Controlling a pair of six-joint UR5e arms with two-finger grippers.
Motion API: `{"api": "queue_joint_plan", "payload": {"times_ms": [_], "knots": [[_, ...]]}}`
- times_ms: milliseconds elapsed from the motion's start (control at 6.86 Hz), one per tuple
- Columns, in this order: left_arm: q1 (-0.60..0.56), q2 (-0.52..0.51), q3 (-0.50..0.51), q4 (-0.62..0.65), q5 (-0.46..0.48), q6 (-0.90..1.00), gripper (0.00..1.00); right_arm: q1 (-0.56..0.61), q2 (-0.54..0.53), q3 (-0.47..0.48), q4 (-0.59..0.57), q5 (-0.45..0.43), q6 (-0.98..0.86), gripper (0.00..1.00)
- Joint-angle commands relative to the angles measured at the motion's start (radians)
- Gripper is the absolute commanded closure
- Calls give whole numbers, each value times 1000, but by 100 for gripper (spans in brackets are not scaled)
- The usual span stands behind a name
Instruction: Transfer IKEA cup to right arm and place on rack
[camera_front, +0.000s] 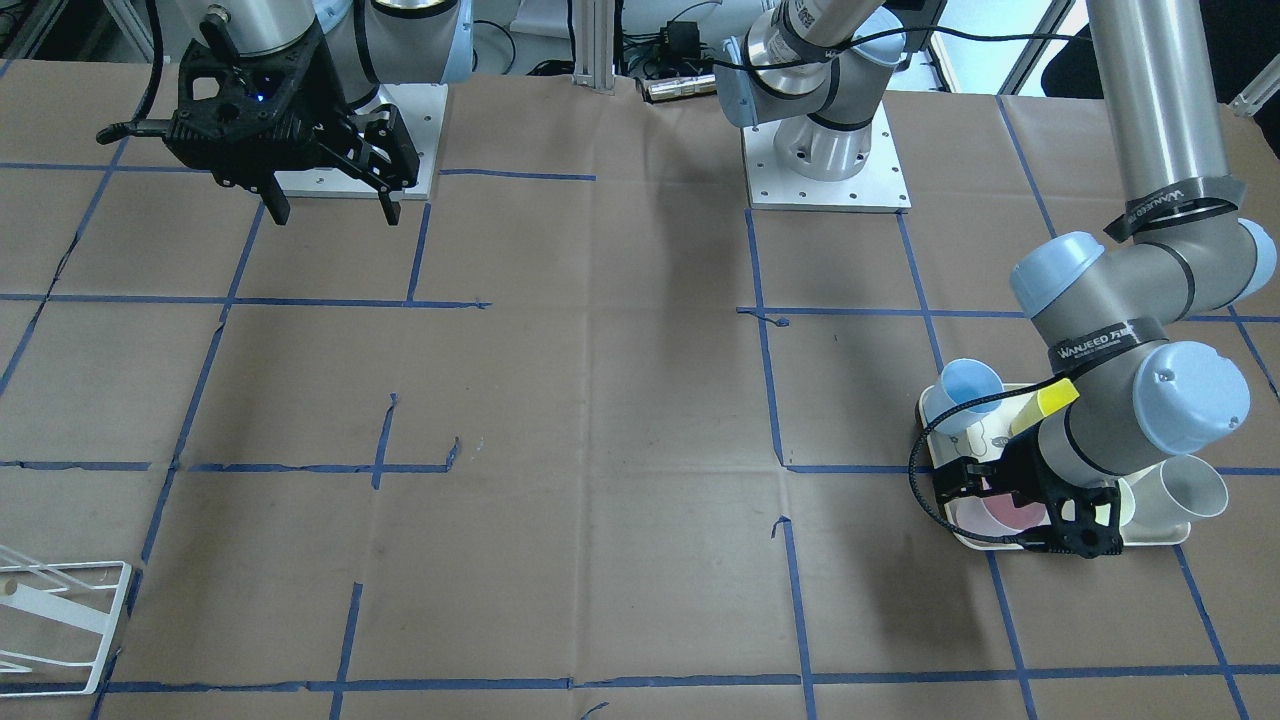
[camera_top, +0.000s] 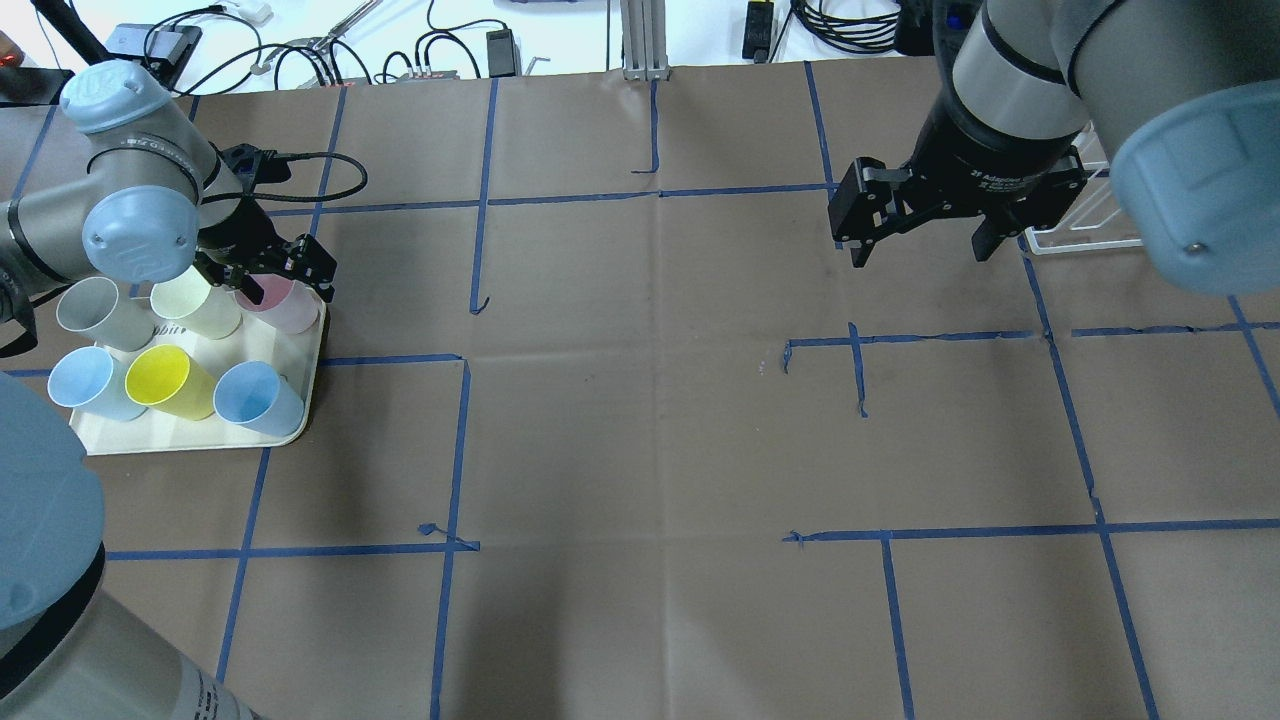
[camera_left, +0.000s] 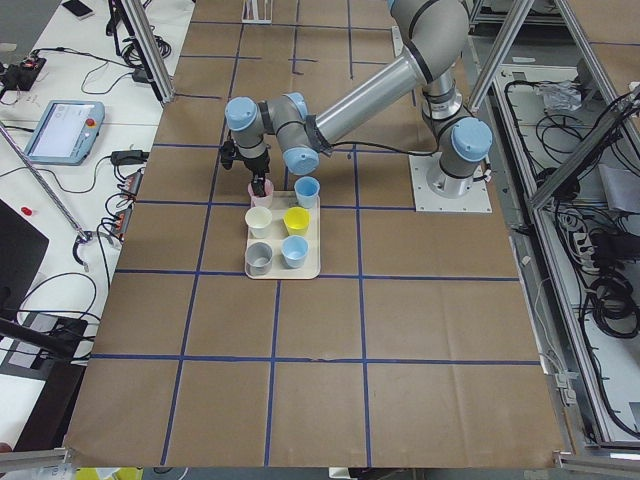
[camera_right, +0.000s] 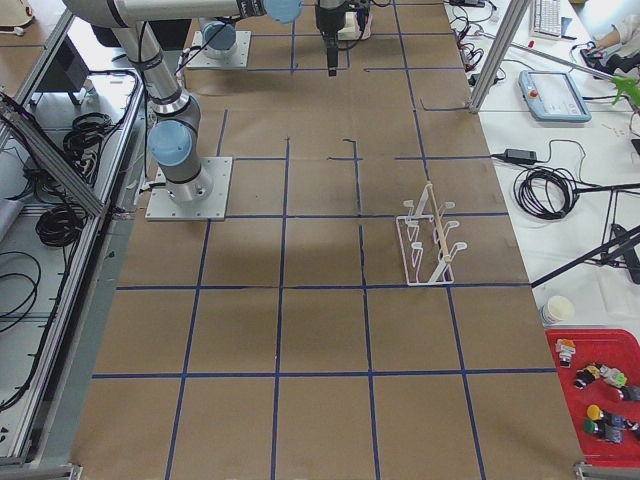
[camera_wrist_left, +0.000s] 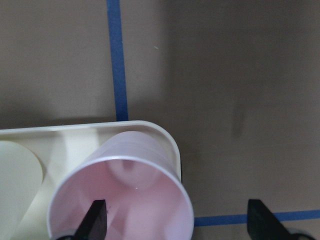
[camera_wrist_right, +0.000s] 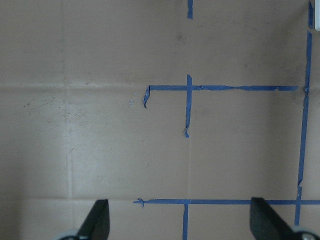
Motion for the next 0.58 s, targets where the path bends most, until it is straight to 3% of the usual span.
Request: {"api": "queue_joint_plan", "payload": {"times_ms": [0, 146, 438], "knots": [[0, 1, 0, 13, 0, 2, 7, 0, 0, 0, 0, 0, 0, 0], [0, 1, 2, 14, 0, 2, 19, 0, 0, 0, 0, 0, 0, 0], [0, 0, 5, 11, 2, 8, 59, 0, 0, 0, 0, 0, -2, 0]]}}
